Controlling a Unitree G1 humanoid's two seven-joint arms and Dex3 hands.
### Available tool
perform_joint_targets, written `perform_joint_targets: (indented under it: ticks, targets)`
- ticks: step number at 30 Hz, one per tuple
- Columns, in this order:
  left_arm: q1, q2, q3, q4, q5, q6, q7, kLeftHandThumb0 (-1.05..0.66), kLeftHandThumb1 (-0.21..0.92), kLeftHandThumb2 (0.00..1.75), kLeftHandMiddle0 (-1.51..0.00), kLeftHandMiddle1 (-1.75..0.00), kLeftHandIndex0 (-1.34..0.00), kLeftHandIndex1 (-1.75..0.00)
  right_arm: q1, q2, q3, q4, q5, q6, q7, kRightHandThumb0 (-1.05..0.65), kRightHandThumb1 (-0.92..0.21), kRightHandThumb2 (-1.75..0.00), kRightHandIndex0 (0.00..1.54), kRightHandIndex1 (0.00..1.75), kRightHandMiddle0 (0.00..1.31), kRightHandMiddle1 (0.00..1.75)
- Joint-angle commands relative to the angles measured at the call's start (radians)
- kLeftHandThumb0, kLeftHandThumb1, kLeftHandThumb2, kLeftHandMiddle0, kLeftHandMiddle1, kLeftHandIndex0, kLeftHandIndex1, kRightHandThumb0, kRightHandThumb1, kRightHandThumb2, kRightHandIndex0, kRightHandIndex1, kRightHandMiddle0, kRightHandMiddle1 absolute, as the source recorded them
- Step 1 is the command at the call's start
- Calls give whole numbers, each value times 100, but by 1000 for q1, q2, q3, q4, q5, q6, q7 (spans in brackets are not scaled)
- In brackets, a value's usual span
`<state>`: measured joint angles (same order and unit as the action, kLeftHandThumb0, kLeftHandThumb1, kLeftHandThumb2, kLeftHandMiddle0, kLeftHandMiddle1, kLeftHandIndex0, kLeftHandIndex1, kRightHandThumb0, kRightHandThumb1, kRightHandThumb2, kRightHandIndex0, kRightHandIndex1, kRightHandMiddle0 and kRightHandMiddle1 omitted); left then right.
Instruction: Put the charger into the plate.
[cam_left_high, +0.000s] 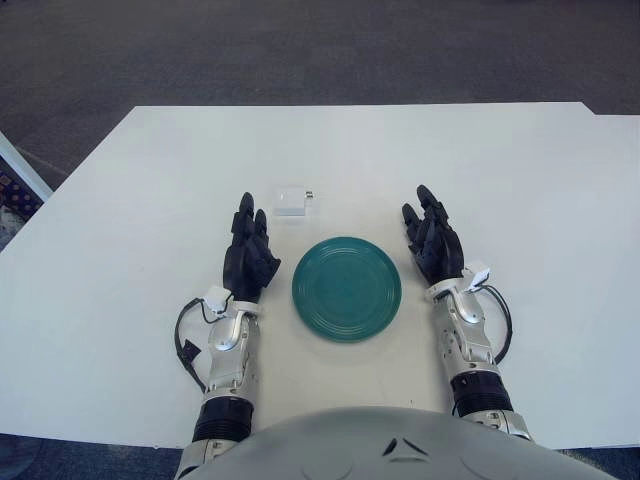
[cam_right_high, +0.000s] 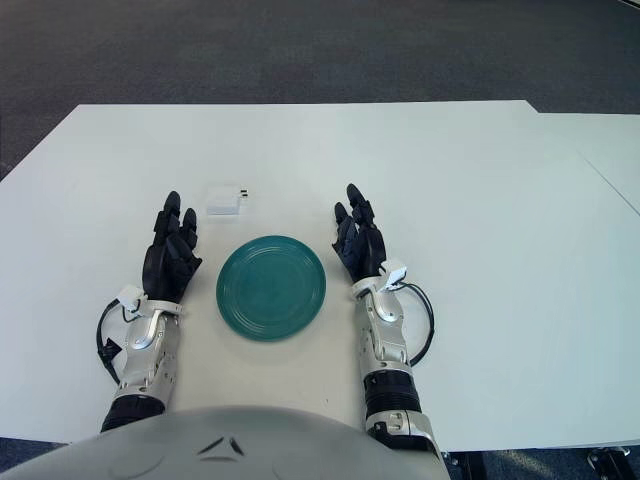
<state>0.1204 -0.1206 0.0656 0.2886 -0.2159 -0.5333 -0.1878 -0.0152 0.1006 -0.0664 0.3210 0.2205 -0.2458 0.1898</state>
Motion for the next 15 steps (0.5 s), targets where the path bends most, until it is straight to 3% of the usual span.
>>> perform_joint_targets:
  ticks: [1,15]
  targets:
    - [86,-48,1,84,-22,14,7,-105,92,95,0,0,0,-5,69,-1,-5,47,1,79,-17,-94,-92,-82,12,1,0,24]
    - [106,-42,-9,21,-96,116,-45,-105,92,98,0,0,0,-5,58,-6,-10,67,-18,75,-39,-93,-92,-83,8,0,0,17]
